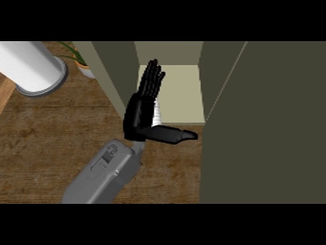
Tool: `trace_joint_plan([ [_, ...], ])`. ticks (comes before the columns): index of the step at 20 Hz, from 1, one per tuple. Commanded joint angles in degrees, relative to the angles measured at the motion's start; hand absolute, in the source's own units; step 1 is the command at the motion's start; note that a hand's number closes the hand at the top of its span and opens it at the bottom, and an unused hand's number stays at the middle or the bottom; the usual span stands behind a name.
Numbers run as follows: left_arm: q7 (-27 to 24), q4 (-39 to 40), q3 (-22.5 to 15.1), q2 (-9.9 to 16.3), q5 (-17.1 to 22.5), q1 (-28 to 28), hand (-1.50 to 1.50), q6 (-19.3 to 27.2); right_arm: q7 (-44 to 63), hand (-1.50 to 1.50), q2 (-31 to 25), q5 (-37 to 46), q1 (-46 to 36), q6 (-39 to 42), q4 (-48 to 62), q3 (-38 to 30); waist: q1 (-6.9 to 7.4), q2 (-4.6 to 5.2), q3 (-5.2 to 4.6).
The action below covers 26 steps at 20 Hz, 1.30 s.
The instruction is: Pick up the bottled water, place it into the cabinet and close the cabinet
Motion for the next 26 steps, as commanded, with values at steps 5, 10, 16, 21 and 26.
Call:
trace_joint_plan([
  [5, 1.6, -16.2, -4.3, 2.3, -0.9, 11.8, -1.5, -2.8, 1.3, -1.5, -2.2, 1.6, 2.9, 1.2, -8.2, 0.3, 0.16, -0.21, 0.01],
  [10, 5.2, -22.1, -5.8, 5.5, -0.6, 16.9, 1.5, -3.6, -0.6, 1.5, -8.2, 2.6, 1.5, 6.8, -7.1, -2.4, 0.18, -0.17, 0.03],
  [16, 4.4, -31.4, -5.0, 12.3, 0.4, 27.5, 1.5, -5.1, -4.2, 1.5, -14.1, 7.1, 7.2, 14.6, -9.6, 0.4, -0.17, -0.64, 0.01],
  [21, 1.9, -35.6, -1.2, 17.7, 2.1, 35.1, -1.5, -7.3, -5.1, 1.5, -14.7, 13.2, 6.9, 16.1, -13.9, 6.1, -0.15, -0.76, -0.09],
  [26, 2.1, -38.8, 4.4, 19.7, 7.0, 38.5, -1.5, -8.9, -3.4, 1.5, -16.0, 16.8, 7.7, 16.9, -15.8, 12.8, -0.54, -0.58, -0.2],
])
